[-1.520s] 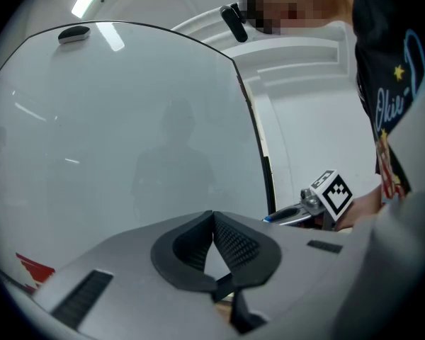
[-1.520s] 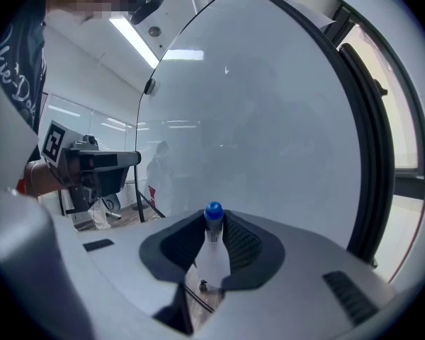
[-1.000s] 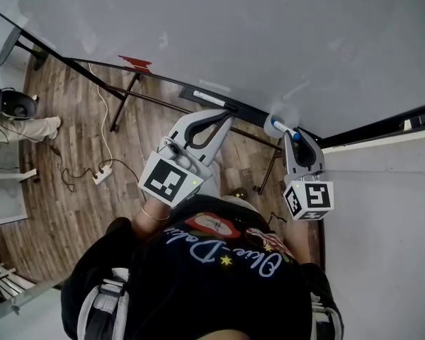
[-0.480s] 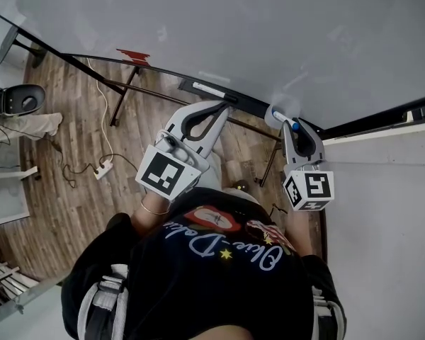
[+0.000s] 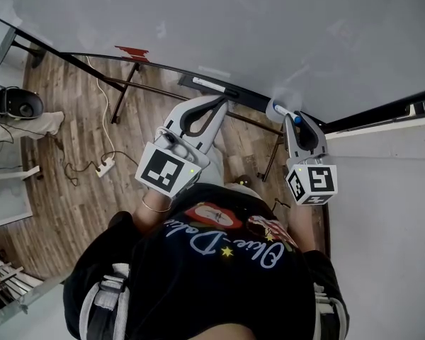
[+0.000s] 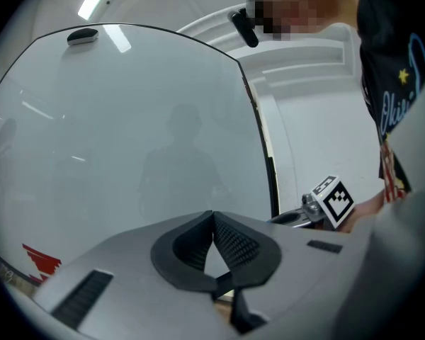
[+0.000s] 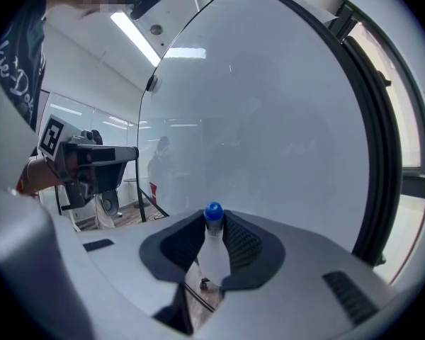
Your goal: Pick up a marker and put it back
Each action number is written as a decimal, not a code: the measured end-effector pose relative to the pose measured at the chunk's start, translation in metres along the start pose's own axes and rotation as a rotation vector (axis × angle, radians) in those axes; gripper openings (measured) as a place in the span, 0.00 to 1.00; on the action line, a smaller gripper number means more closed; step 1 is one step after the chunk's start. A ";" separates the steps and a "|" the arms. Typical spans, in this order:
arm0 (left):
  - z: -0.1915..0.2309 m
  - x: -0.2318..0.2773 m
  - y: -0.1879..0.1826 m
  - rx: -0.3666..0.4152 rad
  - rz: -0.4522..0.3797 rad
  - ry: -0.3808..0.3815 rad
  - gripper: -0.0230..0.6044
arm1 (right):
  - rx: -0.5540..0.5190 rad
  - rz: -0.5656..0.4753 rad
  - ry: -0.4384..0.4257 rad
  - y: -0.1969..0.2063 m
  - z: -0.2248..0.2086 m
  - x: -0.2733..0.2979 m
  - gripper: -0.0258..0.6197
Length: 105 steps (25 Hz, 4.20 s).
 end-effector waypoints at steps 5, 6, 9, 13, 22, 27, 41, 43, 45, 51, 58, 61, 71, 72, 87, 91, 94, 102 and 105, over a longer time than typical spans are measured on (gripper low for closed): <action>-0.002 0.001 0.000 0.001 -0.003 0.002 0.04 | -0.011 -0.001 0.012 0.000 -0.001 0.000 0.16; -0.002 0.001 0.000 0.001 -0.003 0.003 0.04 | -0.013 -0.002 0.013 0.000 -0.001 -0.001 0.16; -0.003 0.001 0.001 0.001 -0.003 0.002 0.04 | -0.011 -0.005 0.008 0.001 -0.001 -0.001 0.16; -0.004 0.001 0.000 -0.001 -0.004 0.002 0.04 | -0.020 -0.005 0.001 -0.001 0.000 -0.001 0.17; -0.005 0.002 0.001 -0.002 -0.006 0.004 0.04 | -0.029 -0.013 -0.002 -0.007 -0.001 -0.004 0.18; -0.007 0.003 0.001 -0.002 -0.007 0.007 0.04 | -0.037 -0.027 0.002 -0.013 -0.003 -0.007 0.18; -0.012 0.009 -0.002 0.001 -0.019 0.023 0.04 | -0.049 -0.089 0.014 -0.037 -0.007 -0.022 0.18; -0.013 0.010 -0.002 -0.001 -0.016 0.028 0.04 | -0.049 -0.096 0.021 -0.042 -0.008 -0.025 0.18; -0.015 0.010 -0.001 -0.003 -0.014 0.032 0.04 | -0.049 -0.108 0.029 -0.045 -0.009 -0.029 0.18; -0.019 0.011 0.000 -0.004 -0.016 0.042 0.04 | -0.049 -0.145 0.041 -0.048 -0.010 -0.038 0.14; -0.023 0.010 0.000 -0.005 -0.014 0.045 0.04 | -0.046 -0.176 0.044 -0.053 -0.009 -0.047 0.09; -0.025 0.011 0.001 -0.005 -0.013 0.049 0.04 | -0.042 -0.191 0.044 -0.056 -0.010 -0.051 0.08; -0.027 0.009 0.002 -0.004 -0.010 0.046 0.04 | -0.044 -0.179 0.032 -0.057 -0.008 -0.053 0.04; -0.027 0.009 0.002 -0.004 -0.011 0.046 0.04 | -0.045 -0.179 0.031 -0.057 -0.008 -0.054 0.04; -0.028 0.011 0.002 -0.007 -0.008 0.046 0.04 | -0.053 -0.198 0.025 -0.061 -0.009 -0.056 0.04; -0.028 0.011 0.002 -0.007 -0.008 0.046 0.04 | -0.056 -0.199 0.028 -0.062 -0.009 -0.055 0.04; -0.027 0.011 0.002 -0.005 -0.005 0.048 0.04 | -0.055 -0.200 0.036 -0.062 -0.009 -0.056 0.04; -0.028 0.012 0.002 0.003 -0.003 0.053 0.04 | -0.054 -0.202 0.039 -0.061 -0.011 -0.056 0.04; -0.027 0.012 0.002 0.008 -0.002 0.052 0.04 | -0.054 -0.201 0.038 -0.062 -0.010 -0.056 0.04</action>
Point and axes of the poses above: the fingertips, and each gripper's own axes: x forward along the fingers, z to its left, y out of its underside, the point moved 6 cm from there along -x, backward along the fingers, and after that the axes turned 6 degrees about -x, right-handed, at the moved point
